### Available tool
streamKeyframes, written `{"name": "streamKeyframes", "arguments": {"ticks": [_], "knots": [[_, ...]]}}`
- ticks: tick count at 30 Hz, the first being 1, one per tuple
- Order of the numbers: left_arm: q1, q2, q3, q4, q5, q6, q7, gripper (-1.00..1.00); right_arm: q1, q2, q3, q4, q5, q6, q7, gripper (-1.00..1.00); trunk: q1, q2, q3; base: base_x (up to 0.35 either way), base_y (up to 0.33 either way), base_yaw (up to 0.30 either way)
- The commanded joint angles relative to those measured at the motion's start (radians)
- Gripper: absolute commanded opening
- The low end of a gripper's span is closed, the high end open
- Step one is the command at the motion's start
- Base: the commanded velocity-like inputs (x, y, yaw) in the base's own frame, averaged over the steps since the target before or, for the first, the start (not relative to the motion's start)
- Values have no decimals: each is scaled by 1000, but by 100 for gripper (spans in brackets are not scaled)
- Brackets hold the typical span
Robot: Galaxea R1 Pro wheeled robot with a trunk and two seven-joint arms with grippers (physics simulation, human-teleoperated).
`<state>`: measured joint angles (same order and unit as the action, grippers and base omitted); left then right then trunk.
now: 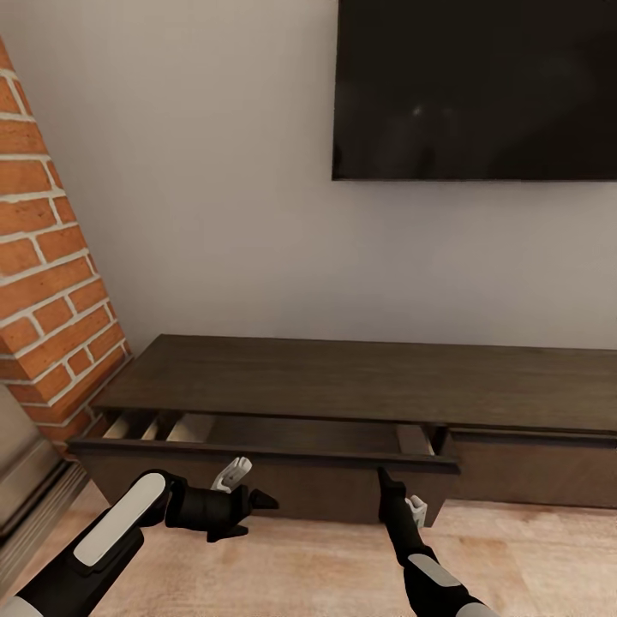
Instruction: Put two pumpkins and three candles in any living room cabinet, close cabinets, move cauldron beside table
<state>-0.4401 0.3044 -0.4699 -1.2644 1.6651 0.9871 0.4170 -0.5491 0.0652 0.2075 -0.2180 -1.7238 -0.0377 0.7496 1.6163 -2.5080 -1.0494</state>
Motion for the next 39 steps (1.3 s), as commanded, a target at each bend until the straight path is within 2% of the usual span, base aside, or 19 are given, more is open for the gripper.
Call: {"name": "streamKeyframes", "arguments": {"ticks": [1,21,39], "knots": [[-1,1,-1,-1,10,-1,10,100,0,-1,-7,3,-19,-1,4,-100,0,0,-1,-12,0,0],[-1,0,-1,-1,12,-2,8,100,0,-1,-7,2,-19,-1,4,-100,0,0,-1,-148,0,0],[-1,-1,-1,-1,14,-2,8,100,0,-1,-7,1,-19,-1,4,-100,0,0,-1,-70,0,0]]}}
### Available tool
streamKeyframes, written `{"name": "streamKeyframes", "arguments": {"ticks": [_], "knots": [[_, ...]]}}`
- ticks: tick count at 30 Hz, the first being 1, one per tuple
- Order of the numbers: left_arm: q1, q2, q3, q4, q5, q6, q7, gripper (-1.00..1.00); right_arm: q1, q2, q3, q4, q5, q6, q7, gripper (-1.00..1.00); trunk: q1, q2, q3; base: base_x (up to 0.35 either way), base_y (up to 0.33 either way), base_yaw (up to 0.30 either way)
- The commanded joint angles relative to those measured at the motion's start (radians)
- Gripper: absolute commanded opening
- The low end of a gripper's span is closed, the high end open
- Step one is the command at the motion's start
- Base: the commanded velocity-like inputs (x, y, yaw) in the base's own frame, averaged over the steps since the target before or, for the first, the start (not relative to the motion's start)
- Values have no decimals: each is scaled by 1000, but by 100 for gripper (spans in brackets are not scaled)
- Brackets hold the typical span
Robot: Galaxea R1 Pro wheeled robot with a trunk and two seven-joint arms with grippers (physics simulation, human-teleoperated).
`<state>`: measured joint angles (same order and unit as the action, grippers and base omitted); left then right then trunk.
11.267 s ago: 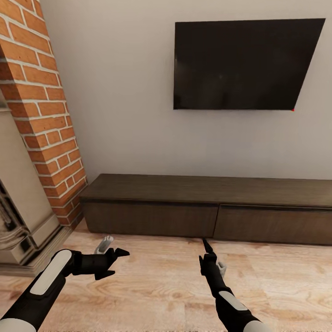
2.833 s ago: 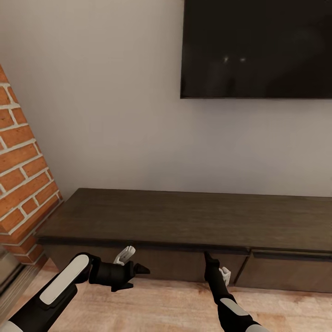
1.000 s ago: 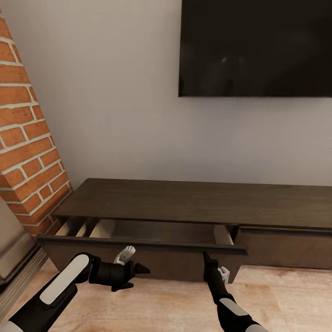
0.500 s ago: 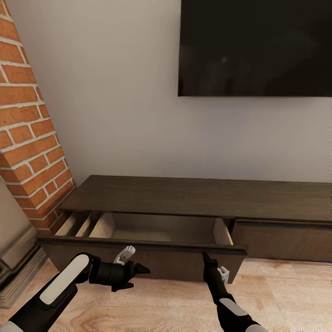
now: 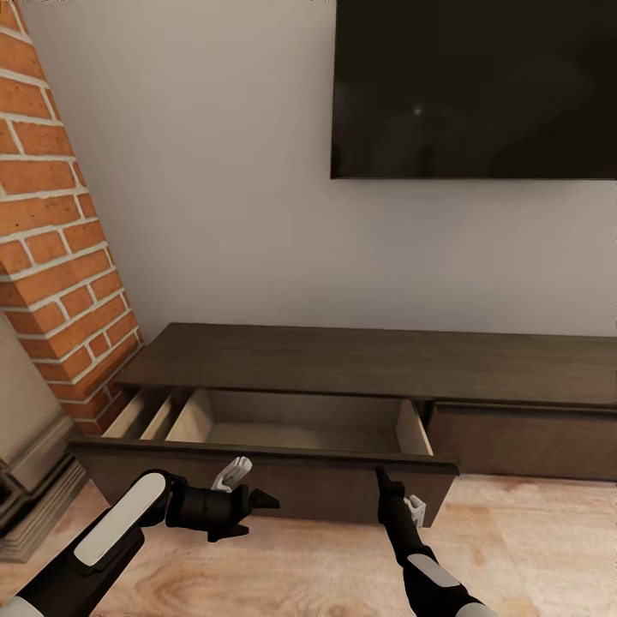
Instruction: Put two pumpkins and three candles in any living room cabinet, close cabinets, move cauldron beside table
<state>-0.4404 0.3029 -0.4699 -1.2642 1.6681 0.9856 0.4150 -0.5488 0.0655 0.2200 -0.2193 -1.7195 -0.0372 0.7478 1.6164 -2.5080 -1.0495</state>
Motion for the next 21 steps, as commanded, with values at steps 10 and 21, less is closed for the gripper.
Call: {"name": "streamKeyframes", "arguments": {"ticks": [10,21], "knots": [[-1,-1,-1,-1,10,-1,10,100,0,-1,-19,1,-23,-1,5,-100,0,0,-1,-42,0,0],[-1,-1,-1,-1,11,-1,10,100,0,-1,-19,1,-23,-1,5,-100,0,0,-1,-64,0,0]]}}
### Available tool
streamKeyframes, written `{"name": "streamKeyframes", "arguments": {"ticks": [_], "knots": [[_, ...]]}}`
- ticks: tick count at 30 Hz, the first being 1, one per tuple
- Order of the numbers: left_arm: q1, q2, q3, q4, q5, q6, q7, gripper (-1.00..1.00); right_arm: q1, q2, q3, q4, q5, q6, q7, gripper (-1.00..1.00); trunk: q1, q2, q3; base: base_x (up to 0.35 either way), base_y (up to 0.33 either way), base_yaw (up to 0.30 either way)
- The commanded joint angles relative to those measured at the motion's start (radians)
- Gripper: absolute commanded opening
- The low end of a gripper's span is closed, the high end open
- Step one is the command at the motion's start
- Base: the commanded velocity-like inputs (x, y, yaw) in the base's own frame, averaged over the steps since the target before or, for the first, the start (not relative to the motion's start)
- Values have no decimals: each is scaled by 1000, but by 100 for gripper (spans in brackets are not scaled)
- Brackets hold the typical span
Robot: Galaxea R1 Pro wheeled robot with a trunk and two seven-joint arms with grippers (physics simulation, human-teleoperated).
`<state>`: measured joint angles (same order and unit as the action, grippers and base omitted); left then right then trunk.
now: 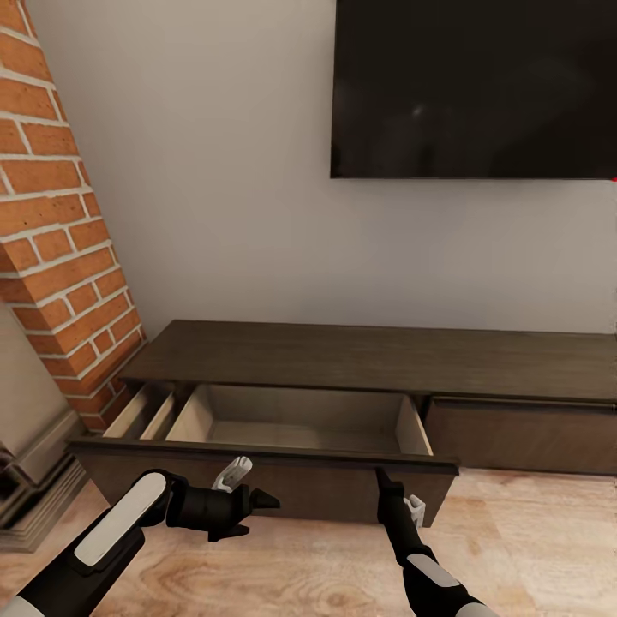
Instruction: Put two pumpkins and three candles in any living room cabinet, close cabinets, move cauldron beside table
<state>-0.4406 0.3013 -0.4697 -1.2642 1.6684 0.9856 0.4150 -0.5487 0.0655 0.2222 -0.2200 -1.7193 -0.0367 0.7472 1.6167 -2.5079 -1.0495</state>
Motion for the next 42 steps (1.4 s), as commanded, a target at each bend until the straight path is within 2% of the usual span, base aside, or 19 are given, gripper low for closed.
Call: {"name": "streamKeyframes", "arguments": {"ticks": [1,37,38,42], "knots": [[-1,1,-1,-1,11,-1,10,100,0,-1,-21,2,-23,-2,6,-100,-1,0,-1,-144,0,0],[-1,-5,-1,-1,10,-1,10,100,0,-1,-20,3,-23,-2,6,-100,-1,0,-1,-40,0,0],[0,-5,-1,-1,10,-1,10,100,0,-1,-20,4,-23,-2,6,100,-1,0,-1,-7,0,0],[0,-5,-1,-1,9,-1,10,100,0,-1,-20,1,-23,-2,6,100,-1,0,-1,-2,0,0]]}}
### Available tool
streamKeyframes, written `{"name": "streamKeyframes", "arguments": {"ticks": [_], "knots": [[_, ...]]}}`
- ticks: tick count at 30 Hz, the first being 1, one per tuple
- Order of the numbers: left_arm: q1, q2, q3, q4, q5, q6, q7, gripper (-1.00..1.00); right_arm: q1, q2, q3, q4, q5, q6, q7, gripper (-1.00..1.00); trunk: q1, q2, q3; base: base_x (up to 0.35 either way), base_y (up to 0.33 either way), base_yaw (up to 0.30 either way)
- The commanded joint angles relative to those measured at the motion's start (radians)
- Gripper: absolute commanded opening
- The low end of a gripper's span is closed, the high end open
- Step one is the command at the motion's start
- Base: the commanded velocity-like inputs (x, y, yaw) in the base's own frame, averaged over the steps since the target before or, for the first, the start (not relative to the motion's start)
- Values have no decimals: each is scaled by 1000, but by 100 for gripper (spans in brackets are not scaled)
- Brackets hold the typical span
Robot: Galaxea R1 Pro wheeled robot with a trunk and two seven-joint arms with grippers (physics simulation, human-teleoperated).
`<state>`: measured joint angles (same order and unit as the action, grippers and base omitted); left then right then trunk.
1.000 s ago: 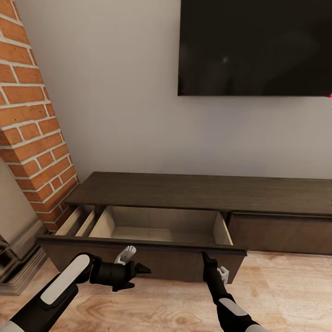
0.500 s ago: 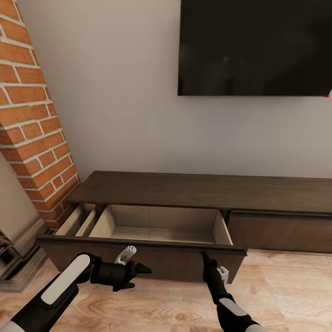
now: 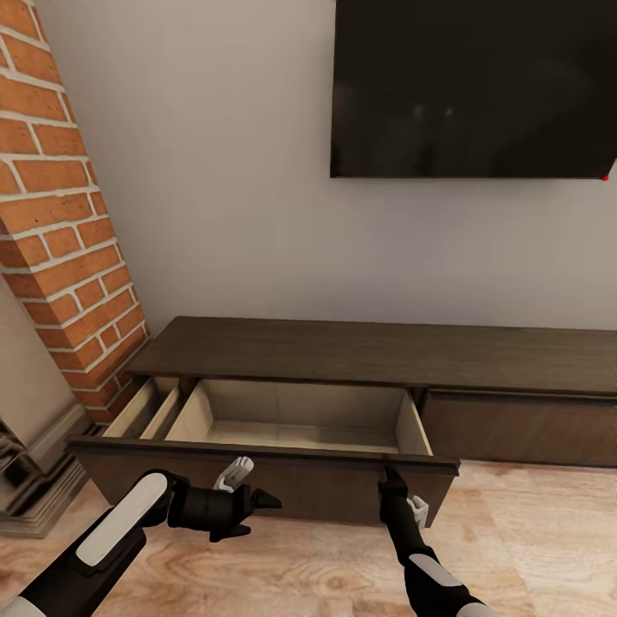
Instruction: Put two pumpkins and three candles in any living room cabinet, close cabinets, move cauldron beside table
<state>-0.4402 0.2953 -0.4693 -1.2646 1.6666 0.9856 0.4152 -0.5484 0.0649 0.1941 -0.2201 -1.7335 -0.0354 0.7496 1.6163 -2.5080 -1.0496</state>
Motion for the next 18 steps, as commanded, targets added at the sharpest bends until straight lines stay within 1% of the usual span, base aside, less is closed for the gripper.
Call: {"name": "streamKeyframes", "arguments": {"ticks": [1,5,9,13,18], "knots": [[-1,1,-2,-1,10,-1,10,100,-1,0,8,0,-9,-3,4,100,0,0,-1,0,0,0],[-1,1,-2,-1,10,-1,10,100,-1,0,8,2,-9,-3,3,100,0,0,-1,-23,0,0],[0,0,-3,-1,10,-1,12,100,-1,0,8,4,-9,-3,3,100,0,0,-1,-222,0,0],[-1,-10,-2,-1,9,-1,13,100,-1,0,8,5,-9,-3,3,100,0,0,-1,-262,0,0],[-1,-14,-2,-2,9,-1,13,100,-1,0,8,5,-9,-3,1,100,0,0,-1,-68,0,0]]}}
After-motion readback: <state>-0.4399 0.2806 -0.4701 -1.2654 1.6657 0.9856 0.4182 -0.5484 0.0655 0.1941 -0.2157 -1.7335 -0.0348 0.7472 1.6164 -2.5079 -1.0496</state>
